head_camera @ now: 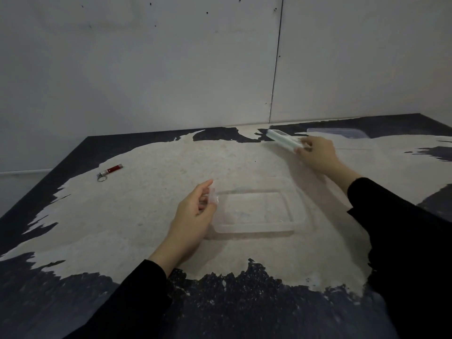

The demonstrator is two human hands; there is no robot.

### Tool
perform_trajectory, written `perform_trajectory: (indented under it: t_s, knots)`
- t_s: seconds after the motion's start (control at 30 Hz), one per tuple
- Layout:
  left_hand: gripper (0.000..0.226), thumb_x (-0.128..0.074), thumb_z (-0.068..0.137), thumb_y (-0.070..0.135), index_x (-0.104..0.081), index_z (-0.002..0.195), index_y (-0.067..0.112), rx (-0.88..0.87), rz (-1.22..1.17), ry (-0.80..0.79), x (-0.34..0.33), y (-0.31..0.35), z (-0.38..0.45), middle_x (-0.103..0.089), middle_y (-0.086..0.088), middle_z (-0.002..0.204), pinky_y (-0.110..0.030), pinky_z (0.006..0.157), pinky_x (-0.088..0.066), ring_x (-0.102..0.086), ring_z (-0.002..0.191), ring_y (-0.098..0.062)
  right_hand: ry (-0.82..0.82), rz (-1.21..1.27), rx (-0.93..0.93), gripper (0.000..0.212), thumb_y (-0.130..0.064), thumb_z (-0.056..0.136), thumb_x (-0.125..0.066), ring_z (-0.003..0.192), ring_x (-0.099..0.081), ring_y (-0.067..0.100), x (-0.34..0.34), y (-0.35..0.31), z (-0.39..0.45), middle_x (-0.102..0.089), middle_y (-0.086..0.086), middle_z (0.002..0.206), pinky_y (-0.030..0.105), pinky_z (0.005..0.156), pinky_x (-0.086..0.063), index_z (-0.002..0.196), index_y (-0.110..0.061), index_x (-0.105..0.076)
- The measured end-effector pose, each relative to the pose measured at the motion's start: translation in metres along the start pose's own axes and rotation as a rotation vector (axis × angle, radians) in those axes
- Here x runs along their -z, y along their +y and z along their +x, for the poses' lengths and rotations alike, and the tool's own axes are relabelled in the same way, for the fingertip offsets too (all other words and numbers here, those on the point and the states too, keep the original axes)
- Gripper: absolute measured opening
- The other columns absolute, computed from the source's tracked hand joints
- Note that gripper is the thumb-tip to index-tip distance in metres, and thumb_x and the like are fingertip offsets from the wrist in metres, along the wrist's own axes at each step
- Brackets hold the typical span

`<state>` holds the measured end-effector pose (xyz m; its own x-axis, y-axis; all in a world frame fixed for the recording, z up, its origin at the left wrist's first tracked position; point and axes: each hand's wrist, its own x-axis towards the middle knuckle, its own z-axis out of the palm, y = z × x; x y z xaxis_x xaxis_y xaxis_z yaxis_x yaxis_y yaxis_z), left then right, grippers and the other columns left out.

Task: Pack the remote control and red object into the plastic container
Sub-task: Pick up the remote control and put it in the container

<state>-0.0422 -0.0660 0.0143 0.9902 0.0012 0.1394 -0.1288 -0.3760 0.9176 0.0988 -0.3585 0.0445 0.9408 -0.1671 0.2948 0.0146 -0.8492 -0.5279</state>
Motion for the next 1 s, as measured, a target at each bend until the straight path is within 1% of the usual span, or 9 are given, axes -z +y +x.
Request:
perform_trajectory:
  t_s: [0.1, 0.2, 0.27, 0.37, 0.6, 0.73, 0.8, 0.9, 1.0]
  knots:
    - [0.042, -0.048, 0.093, 0.024, -0.044, 0.134, 0.032, -0.009, -0.012, 0.002, -0.001, 0.001, -0.001, -0.056, 0.012, 0.11, -0.024, 0.084, -0.048, -0.055, 0.098, -0.004, -0.076, 0.139, 0.168, 0.035, -0.027, 0.086, -0.063, 0.091, -0.067, 0.023, 0.026, -0.011, -0.036, -0.071, 0.008, 0.108, 0.033, 0.08, -0.046, 0.119, -0.016, -0.063]
    - [0.04, -0.046, 0.094, 0.027, -0.043, 0.133, 0.032, -0.022, -0.004, 0.002, 0.0, 0.002, -0.001, -0.056, 0.012, 0.111, -0.018, 0.081, -0.045, -0.053, 0.098, 0.001, -0.202, 0.202, 0.34, 0.04, -0.027, 0.086, -0.062, 0.081, -0.062, -0.006, 0.049, -0.024, -0.073, -0.067, -0.004, 0.108, 0.009, 0.075, -0.048, 0.126, -0.019, -0.058]
    - [0.041, -0.042, 0.095, 0.033, -0.042, 0.136, 0.031, -0.027, 0.007, -0.008, 0.0, 0.003, -0.003, -0.055, 0.009, 0.119, -0.015, 0.082, -0.042, -0.052, 0.104, 0.0, -0.329, 0.207, 0.428, 0.043, -0.023, 0.087, -0.061, 0.091, -0.062, -0.001, 0.054, -0.031, -0.094, -0.062, -0.003, 0.113, 0.006, 0.083, -0.049, 0.129, -0.017, -0.054]
    - [0.043, -0.037, 0.097, 0.035, -0.038, 0.139, 0.029, -0.036, 0.019, -0.014, -0.001, 0.004, -0.006, -0.05, 0.006, 0.133, -0.019, 0.09, -0.039, -0.048, 0.115, -0.007, -0.435, 0.021, 0.568, 0.044, -0.025, 0.088, -0.059, 0.102, -0.058, 0.012, 0.046, -0.038, -0.114, -0.059, -0.001, 0.119, 0.023, 0.092, -0.051, 0.131, -0.021, -0.051]
    - [0.044, -0.034, 0.097, 0.034, -0.036, 0.14, 0.025, -0.068, 0.051, -0.011, 0.0, 0.003, -0.005, -0.043, 0.001, 0.145, -0.022, 0.1, -0.032, -0.04, 0.125, -0.006, -0.428, -0.167, 0.619, 0.047, -0.026, 0.087, -0.062, 0.102, -0.053, 0.016, 0.026, -0.057, -0.116, -0.058, 0.003, 0.122, 0.023, 0.087, -0.04, 0.132, -0.02, -0.051]
    - [0.044, -0.036, 0.098, 0.033, -0.038, 0.14, 0.024, -0.082, 0.062, -0.005, 0.0, 0.001, -0.004, -0.044, 0.003, 0.143, -0.014, 0.095, -0.032, -0.041, 0.122, -0.003, -0.433, -0.186, 0.558, 0.046, -0.021, 0.084, -0.066, 0.104, -0.054, 0.022, 0.012, -0.066, -0.118, -0.053, 0.004, 0.122, 0.036, 0.092, -0.047, 0.128, -0.02, -0.054]
    - [0.043, -0.037, 0.097, 0.031, -0.038, 0.14, 0.024, -0.078, 0.056, -0.003, 0.0, -0.001, -0.003, -0.048, 0.003, 0.139, -0.007, 0.087, -0.035, -0.045, 0.118, -0.004, -0.424, -0.176, 0.53, 0.046, -0.019, 0.083, -0.067, 0.103, -0.054, 0.022, 0.008, -0.065, -0.118, -0.054, 0.004, 0.121, 0.037, 0.09, -0.048, 0.127, -0.02, -0.054]
    - [0.043, -0.039, 0.097, 0.032, -0.04, 0.139, 0.025, -0.077, 0.043, 0.003, 0.001, -0.002, -0.002, -0.055, 0.001, 0.132, -0.014, 0.086, -0.042, -0.052, 0.112, -0.009, -0.371, -0.164, 0.564, 0.042, -0.023, 0.084, -0.065, 0.101, -0.056, 0.022, 0.007, -0.062, -0.12, -0.059, 0.004, 0.118, 0.036, 0.089, -0.048, 0.125, -0.018, -0.057]
    - [0.046, -0.041, 0.096, 0.032, -0.035, 0.141, 0.027, -0.072, 0.016, -0.003, 0.0, 0.0, -0.002, -0.055, 0.004, 0.126, -0.014, 0.083, -0.043, -0.053, 0.105, -0.001, -0.184, -0.052, 0.606, 0.029, -0.024, 0.091, -0.055, 0.097, -0.059, 0.019, 0.009, -0.059, -0.12, -0.065, 0.005, 0.11, 0.033, 0.086, -0.048, 0.116, -0.015, -0.063]
